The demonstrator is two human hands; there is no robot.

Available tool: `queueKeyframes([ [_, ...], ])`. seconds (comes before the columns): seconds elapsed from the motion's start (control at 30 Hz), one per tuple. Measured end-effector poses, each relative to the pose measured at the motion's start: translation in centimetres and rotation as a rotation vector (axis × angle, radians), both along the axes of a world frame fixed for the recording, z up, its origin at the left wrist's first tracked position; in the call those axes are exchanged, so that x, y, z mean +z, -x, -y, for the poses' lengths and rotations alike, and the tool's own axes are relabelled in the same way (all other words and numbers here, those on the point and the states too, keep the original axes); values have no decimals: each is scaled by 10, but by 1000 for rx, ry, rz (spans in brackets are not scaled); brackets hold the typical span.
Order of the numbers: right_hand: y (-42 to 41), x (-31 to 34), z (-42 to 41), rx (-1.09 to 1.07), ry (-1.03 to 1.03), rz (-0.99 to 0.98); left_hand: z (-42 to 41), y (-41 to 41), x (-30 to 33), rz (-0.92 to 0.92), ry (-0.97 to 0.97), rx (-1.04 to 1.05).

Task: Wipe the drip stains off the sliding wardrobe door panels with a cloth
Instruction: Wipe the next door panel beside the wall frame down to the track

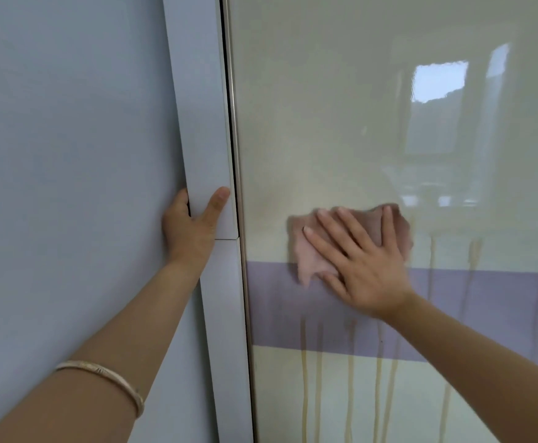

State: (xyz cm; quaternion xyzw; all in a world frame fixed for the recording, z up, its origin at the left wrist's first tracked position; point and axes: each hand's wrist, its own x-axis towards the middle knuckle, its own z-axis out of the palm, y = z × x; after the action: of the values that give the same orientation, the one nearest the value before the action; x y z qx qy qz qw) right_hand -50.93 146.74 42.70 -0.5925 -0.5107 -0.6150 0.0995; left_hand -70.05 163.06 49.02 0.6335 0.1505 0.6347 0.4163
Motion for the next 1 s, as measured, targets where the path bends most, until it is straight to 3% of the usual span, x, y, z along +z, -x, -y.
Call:
queueKeyframes([
  [0.1, -7, 52, -3, -14, -211, -70, -1, -3, -1, 32, 22, 2],
  [0.17, -6, 47, -8, -28, -252, -126, -1, -4, -3, 39, 22, 3],
  [0.37, 8, -61, 3, -54, 67, -67, -2, -2, -1, 18, -7, 47],
  [0.43, 4, -40, 5, -31, 59, -46, -1, -2, -1, 11, -9, 52],
  [0.6, -5, 41, -1, 6, -183, -140, 1, -4, -2, 19, 9, 53],
  [0.7, -9, -2, 2, -52, -179, -163, 1, -2, -2, 17, 1, 51],
  [0.83, -10, -70, 18, -76, 23, -91, 1, -3, -3, 25, 0, 54],
  [0.9, -14, -44, 19, -49, 7, -43, 2, -4, -2, 29, 1, 55],
  [1.0, -19, 28, 14, -21, -213, -106, 2, -5, -3, 32, -11, 46],
])
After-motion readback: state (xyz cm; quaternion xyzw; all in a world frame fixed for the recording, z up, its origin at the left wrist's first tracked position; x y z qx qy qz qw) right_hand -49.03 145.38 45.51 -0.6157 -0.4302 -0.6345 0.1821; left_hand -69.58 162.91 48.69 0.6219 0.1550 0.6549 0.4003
